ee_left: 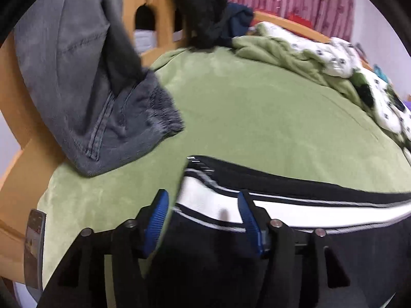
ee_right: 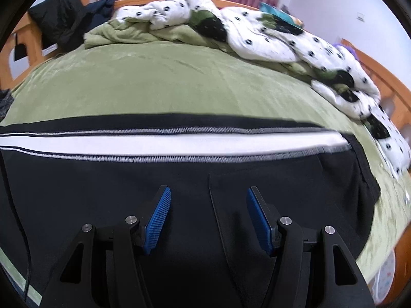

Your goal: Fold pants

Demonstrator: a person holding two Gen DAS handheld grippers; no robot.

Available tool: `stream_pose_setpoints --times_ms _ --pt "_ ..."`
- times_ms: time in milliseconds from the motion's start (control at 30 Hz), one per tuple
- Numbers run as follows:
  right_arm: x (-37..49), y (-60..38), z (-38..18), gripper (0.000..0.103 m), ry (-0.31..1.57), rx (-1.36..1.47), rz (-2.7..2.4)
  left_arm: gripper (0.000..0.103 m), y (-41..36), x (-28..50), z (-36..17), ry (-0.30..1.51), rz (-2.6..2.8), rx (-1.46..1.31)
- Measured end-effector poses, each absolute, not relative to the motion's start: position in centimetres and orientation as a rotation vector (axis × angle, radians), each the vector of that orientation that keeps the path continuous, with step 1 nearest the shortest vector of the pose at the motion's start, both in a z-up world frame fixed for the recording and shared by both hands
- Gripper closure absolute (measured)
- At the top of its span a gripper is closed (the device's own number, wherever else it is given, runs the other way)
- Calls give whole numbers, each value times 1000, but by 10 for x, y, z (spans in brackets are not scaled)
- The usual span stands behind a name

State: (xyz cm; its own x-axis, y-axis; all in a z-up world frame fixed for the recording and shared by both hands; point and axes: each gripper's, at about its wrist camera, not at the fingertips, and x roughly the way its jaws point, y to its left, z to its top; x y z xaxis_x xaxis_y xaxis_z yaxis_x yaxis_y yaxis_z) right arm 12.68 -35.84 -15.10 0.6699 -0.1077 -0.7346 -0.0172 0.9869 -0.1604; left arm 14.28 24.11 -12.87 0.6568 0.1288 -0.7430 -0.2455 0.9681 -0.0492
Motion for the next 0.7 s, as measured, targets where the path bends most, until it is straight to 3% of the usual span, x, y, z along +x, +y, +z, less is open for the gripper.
stream_pose_setpoints --times_ms 267,533,567,633,667,700 --pt "191 -386 -136 25 761 -203 114 42 219 160 -126 866 166 -158" --pt "269 -386 -181 26 937 -244 327 42 251 172 -142 895 298 -157" --pt "272 -384 -190 33 962 -251 342 42 258 171 -144 900 293 -193" --pt "267 -379 -188 58 947 -256 420 42 264 168 -144 902 284 -233" --pt "265 -376 -186 83 957 -254 449 42 266 167 -145 901 281 -241" --pt "261 -370 -184 89 953 -276 447 42 267 167 -146 900 283 -236"
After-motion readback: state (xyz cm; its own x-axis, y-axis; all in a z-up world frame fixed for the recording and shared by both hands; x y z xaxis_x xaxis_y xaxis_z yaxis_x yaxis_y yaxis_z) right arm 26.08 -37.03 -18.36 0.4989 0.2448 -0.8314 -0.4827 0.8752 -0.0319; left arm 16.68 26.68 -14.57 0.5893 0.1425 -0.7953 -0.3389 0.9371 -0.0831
